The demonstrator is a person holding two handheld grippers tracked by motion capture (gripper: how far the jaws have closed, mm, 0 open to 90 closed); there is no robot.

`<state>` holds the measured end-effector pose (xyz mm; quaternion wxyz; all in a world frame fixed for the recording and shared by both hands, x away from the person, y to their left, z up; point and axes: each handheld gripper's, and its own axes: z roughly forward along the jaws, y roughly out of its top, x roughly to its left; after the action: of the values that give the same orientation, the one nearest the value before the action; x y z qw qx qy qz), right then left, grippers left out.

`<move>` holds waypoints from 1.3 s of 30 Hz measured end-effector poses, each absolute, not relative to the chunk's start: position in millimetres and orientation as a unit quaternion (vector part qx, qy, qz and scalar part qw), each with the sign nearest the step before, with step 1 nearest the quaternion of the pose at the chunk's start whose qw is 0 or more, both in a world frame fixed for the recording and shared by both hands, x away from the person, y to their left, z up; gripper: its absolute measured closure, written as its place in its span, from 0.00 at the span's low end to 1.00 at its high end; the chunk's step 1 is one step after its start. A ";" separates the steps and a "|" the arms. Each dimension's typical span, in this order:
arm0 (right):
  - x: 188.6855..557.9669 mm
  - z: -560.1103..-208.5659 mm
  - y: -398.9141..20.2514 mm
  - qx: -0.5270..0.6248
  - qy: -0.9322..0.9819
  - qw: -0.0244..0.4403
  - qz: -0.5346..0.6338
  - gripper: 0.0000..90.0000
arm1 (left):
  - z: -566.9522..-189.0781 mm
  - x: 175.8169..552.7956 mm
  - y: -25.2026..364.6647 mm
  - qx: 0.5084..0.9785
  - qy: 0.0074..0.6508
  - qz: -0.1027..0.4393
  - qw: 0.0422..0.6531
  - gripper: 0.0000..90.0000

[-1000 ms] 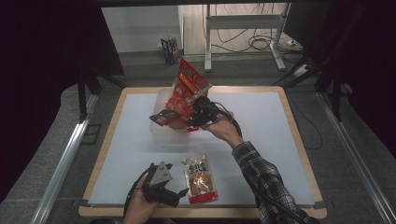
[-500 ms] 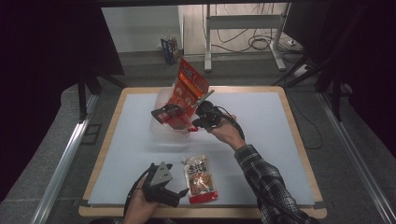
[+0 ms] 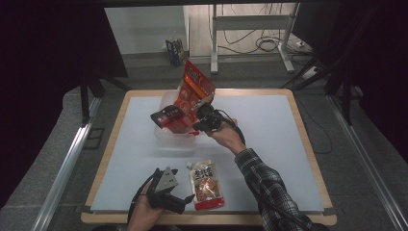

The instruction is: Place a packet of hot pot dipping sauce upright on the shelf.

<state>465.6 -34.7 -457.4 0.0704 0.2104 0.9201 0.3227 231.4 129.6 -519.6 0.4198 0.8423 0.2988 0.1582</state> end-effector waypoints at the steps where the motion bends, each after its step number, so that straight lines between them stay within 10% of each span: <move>1: 465.6 -457.4 -34.7 0.210 0.920 0.070 0.323 0.99 | -519.6 231.4 129.6 0.842 0.299 0.158 0.420 0.00; 16: 466.7 -468.6 -16.6 0.203 0.925 0.063 0.314 0.98 | -519.1 231.1 129.8 0.842 0.299 0.158 0.420 0.00; 26: 463.3 -459.9 -32.0 0.216 0.916 0.071 0.329 0.64 | -520.2 231.8 128.0 0.844 0.302 0.153 0.415 0.00; 39: 456.5 -445.4 -36.8 0.215 0.905 0.072 0.360 0.59 | -521.2 232.0 126.5 0.847 0.303 0.152 0.409 0.01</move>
<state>456.5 -36.8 -445.4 0.0722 0.2146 0.9052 0.3596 232.0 126.5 -521.2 0.4094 0.8470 0.3032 0.1518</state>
